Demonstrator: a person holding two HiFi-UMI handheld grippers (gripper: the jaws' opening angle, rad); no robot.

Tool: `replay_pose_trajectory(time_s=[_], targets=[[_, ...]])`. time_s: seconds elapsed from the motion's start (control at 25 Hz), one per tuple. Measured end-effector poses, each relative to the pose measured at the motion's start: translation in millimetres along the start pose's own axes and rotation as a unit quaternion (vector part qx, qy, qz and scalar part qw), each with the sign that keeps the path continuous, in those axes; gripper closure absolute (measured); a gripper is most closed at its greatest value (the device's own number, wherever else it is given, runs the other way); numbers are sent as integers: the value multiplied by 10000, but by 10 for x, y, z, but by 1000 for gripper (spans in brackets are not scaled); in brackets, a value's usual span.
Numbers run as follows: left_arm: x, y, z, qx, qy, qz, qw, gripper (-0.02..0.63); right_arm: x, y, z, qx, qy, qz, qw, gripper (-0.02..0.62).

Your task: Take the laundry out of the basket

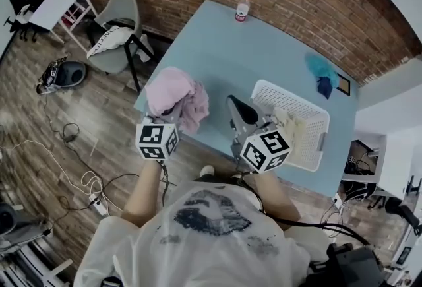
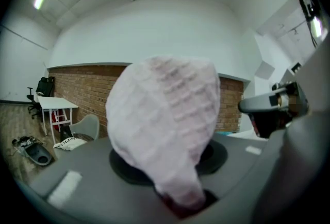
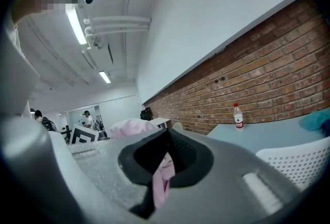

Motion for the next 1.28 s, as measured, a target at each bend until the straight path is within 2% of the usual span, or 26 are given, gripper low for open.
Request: replay_pose_trajectory(time_s=[0.64, 1.0, 1.28], targets=[[-103, 746, -882, -582, -284, -35, 9979, 443, 422, 289, -179, -392, 200, -272, 9987, 598], [-171, 1032, -1296, -703, -481, 101, 9963, 428, 675, 246, -321, -548, 406, -500, 9964, 598], [-117, 1125, -1477, -979, -308, 261, 9944, 402, 677, 223, -359, -600, 548, -415, 9958, 598]])
Point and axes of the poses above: the fingertips, and each gripper's own axes: y forward along the fingers, x to its right, z out of its top, the point moved 4 cm from there along -y, backward along the fingers, and after that the axes turned 5 degrees about y, right-handed, at the moved point
